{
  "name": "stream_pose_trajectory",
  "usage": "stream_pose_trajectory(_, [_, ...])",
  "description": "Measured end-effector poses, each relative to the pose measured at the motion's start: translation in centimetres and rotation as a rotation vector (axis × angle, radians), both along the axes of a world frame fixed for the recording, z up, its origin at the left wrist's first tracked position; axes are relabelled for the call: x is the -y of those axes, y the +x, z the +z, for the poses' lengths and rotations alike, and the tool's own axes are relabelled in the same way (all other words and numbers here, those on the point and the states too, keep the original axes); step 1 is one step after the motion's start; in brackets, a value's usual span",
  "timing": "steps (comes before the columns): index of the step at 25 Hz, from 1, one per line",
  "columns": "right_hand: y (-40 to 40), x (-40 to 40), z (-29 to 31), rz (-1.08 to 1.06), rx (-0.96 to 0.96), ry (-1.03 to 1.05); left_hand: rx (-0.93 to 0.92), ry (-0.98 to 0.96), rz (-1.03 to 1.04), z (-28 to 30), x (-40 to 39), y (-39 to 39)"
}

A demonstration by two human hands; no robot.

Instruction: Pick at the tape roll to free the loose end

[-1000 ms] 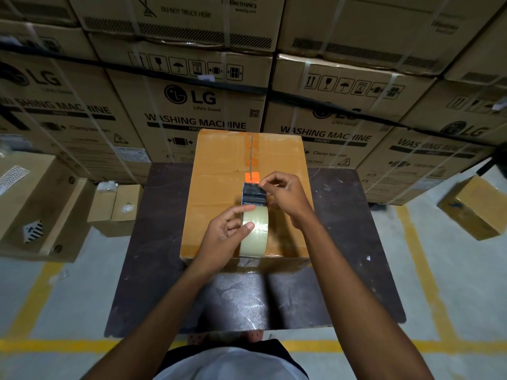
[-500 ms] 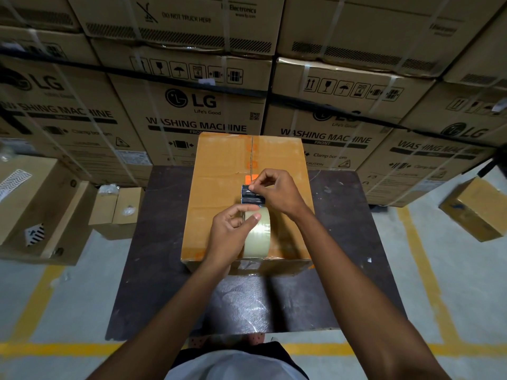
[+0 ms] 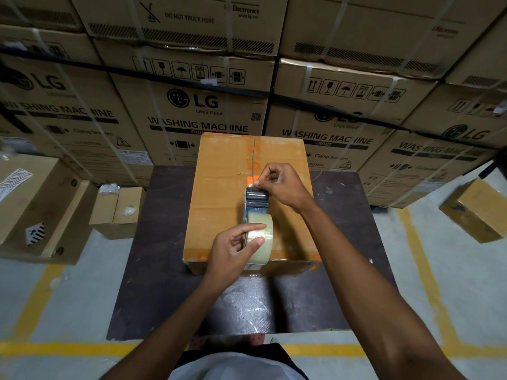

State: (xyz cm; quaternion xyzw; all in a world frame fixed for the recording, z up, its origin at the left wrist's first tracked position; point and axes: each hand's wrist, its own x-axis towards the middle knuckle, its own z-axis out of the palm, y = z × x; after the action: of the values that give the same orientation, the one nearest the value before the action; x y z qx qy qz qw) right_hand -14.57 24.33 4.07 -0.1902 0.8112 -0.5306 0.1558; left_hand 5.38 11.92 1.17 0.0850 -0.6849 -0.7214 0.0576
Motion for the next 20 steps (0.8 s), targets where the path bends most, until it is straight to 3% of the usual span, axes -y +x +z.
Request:
stream_pose_trajectory(6, [0.2, 0.7, 0.0, -0.047, 0.059, -0.016, -0.026, -0.041, -0.03, -0.6, 0.4, 1.4])
stream_pose_trajectory(12, [-0.1, -0.1, 2.2, 0.072, 0.132, -0.019, 0.029, -0.025, -0.092, -0.5, 1.8, 1.4])
stream_pose_trajectory(20, [0.2, 0.0, 1.7, -0.005, 0.063, -0.002, 0.039, 0.013, -0.025, 0.5, 1.1, -0.2])
